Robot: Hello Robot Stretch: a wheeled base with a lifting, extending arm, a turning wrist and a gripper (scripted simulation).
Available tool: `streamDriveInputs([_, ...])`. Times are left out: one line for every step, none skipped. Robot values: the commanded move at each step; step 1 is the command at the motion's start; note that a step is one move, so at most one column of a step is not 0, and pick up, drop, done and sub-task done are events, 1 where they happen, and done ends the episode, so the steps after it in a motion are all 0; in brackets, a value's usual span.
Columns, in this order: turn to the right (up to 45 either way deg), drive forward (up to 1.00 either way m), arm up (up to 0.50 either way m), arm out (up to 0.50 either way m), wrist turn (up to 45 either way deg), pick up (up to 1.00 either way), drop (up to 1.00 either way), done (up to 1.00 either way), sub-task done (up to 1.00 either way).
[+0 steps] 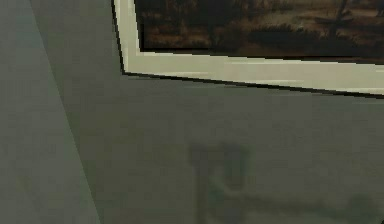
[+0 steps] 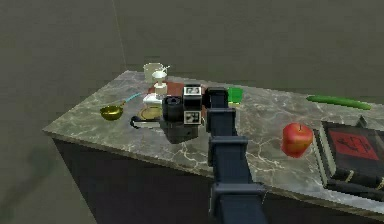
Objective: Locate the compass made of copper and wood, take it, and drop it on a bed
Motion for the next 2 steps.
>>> streamDriveInputs([0.0,0.0,0.06,0.0,0.0,0.0,0.0,0.0,0.0])
streamDriveInputs([0.0,0.0,0.0,0.0,-45.0,0.0,0.0,0.0,0.0])
